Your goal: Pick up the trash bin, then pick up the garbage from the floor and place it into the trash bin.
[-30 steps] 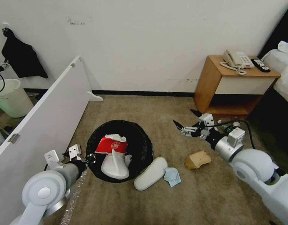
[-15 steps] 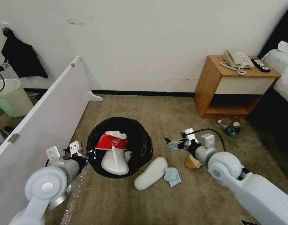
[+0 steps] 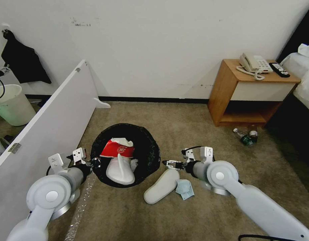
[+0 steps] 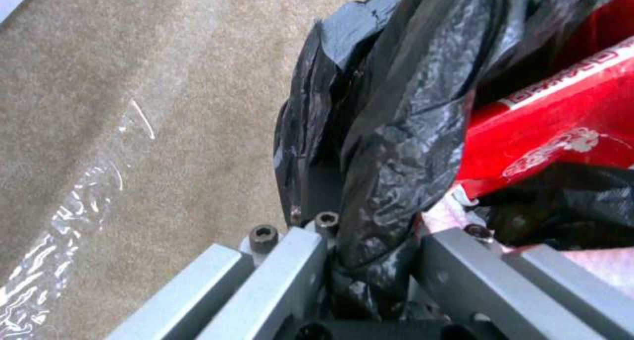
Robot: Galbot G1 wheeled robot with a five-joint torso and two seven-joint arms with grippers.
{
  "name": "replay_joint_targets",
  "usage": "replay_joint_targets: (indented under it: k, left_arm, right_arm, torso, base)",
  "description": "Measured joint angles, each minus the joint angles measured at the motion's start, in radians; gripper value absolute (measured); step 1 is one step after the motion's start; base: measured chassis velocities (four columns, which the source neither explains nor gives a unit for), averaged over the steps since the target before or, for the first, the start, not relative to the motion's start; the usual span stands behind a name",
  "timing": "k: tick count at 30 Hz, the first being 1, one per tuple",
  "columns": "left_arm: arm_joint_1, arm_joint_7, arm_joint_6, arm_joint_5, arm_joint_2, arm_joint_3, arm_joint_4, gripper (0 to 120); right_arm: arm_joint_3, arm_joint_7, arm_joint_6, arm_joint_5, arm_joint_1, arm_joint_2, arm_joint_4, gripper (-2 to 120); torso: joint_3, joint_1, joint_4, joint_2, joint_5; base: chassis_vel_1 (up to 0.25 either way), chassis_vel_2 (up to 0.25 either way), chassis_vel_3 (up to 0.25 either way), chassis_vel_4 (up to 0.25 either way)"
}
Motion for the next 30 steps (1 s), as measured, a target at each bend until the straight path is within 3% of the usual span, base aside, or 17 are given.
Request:
replay_joint_targets:
  k: [2, 8, 30]
  left_arm:
    - [0.003, 0.0, 0.0, 0.001, 0.0, 0.0, -0.004, 0]
    - [0.019, -0.004, 0.0, 0.006, 0.0, -0.006, -0.016, 0]
    - [0.024, 0.001, -0.004, 0.023, 0.008, 0.002, -0.012, 0]
  right_arm:
    - [0.003, 0.073, 0.0, 0.075, 0.004, 0.031, -0.016, 100]
    - [0.02, 0.186, 0.021, 0.139, 0.004, 0.091, -0.062, 100]
    - [0.098, 0.218, 0.077, 0.032, -0.027, 0.281, -0.245, 100]
  torso:
    - [0.0, 0.0, 0.0, 0.0, 0.0001]
    - [0.0, 0.0, 0.0, 0.0, 0.0002]
    - [0.0, 0.0, -0.0001, 0.0, 0.0002]
  base:
    - [0.0, 0.0, 0.0, 0.0]
    - [0.0, 0.0, 0.0, 0.0]
    - [0.0, 0.0, 0.0, 0.0]
